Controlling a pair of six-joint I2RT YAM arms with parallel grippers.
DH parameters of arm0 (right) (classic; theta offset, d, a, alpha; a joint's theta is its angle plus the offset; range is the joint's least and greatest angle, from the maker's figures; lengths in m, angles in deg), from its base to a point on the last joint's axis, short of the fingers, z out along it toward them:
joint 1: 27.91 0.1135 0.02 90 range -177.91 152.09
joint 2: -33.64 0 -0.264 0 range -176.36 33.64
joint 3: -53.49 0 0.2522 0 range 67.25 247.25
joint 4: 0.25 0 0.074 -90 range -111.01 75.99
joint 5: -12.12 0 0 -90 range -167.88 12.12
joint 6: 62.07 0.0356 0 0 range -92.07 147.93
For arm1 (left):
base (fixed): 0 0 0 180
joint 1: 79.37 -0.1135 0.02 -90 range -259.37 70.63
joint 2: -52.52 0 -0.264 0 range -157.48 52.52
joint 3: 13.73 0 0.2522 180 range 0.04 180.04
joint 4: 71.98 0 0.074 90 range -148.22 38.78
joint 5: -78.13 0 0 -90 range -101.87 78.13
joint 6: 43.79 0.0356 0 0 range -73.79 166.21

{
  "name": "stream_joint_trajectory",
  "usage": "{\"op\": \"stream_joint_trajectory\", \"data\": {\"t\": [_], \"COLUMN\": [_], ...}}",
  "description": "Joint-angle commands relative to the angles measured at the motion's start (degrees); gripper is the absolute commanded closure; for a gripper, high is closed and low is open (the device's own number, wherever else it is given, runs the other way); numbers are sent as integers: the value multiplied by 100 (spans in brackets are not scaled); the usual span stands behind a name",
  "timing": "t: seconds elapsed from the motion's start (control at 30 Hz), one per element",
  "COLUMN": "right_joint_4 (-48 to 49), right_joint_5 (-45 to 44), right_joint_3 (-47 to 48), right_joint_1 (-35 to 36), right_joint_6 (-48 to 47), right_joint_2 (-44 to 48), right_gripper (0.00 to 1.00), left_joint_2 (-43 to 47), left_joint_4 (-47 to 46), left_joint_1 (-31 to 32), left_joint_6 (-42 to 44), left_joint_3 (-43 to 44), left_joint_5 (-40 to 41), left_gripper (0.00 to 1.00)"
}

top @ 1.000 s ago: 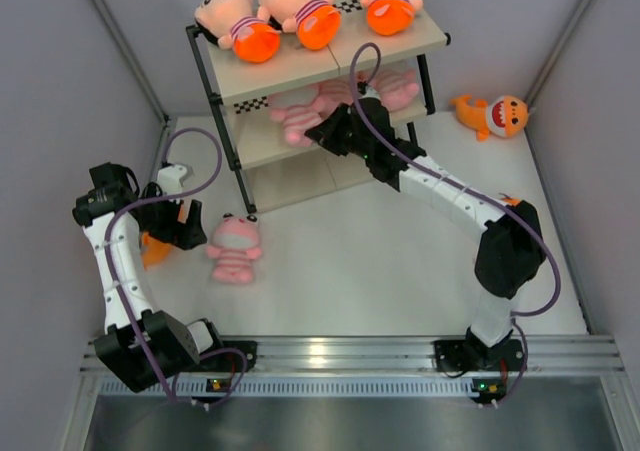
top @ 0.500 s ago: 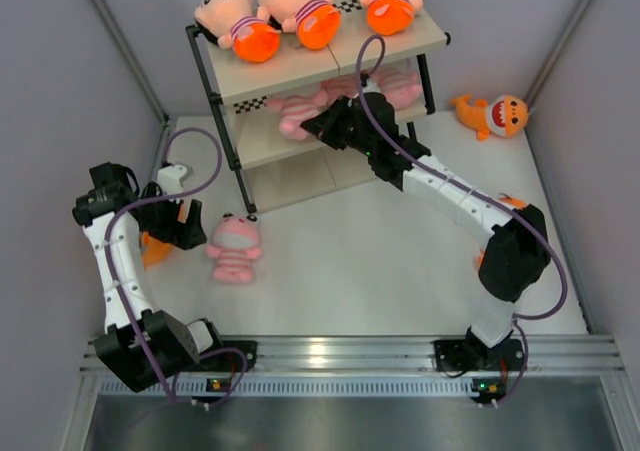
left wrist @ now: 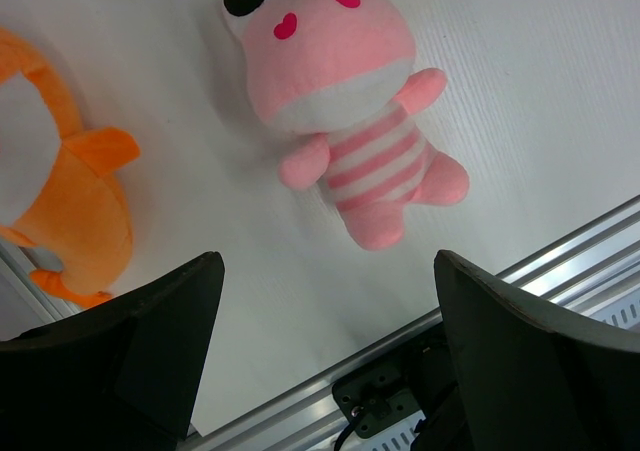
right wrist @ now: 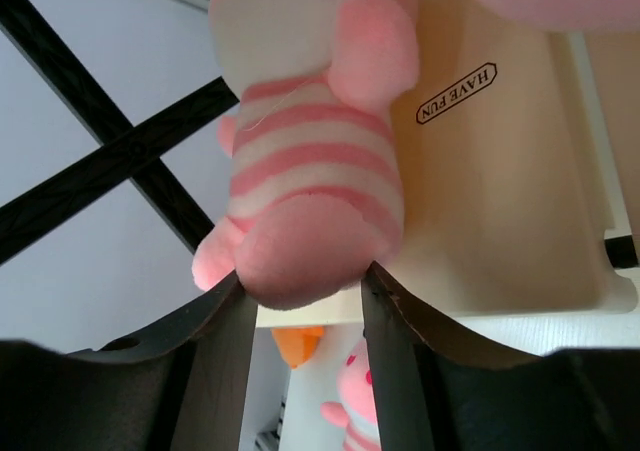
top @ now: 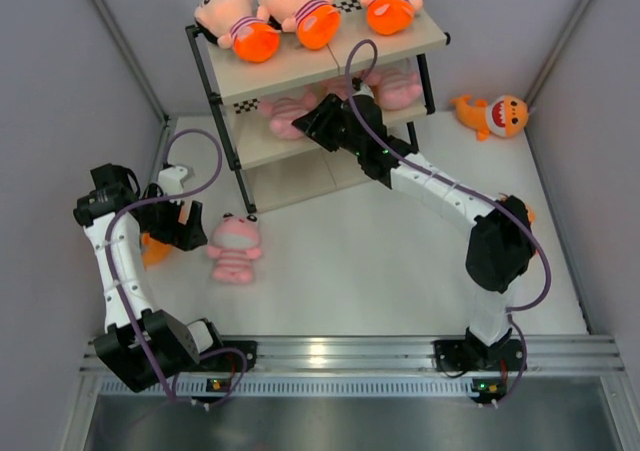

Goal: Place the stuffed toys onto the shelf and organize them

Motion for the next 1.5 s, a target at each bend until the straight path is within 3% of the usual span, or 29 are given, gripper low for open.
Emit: {"op": "stream_joint_trajectory", "data": {"t": [0.0, 0.4, 0.7, 0.87, 1.03, 1.47], "right_joint_4": [271, 350, 385, 376, 245, 201], "right_joint_5": [-214, -637, -891, -1049, -1427, -1269], "right_joint_3": [186, -263, -895, -1194, -1001, -465], "right_joint_1": [-63, -309, -389, -898, -1188, -1356], "right_joint_6": [-1, -186, -493, -415, -590, -283], "right_joint_2": [68, 613, 1394, 1650, 1466, 736], "right_gripper": [53, 51, 44, 46, 46, 49], "left_joint_2": [110, 128, 145, 136, 119, 83], "left_joint_4": [44, 53, 44, 44, 44, 44], "left_joint_1": [-6, -6, -6, -6, -6, -6], "left_joint_6": [122, 130, 148, 148, 157, 157], "left_joint_3": [-33, -69, -113, -113, -104, -104], "left_joint_5": [-36, -63, -10, -19, -10, 8], "left_gripper": [8, 8, 8, 8, 8, 8]}}
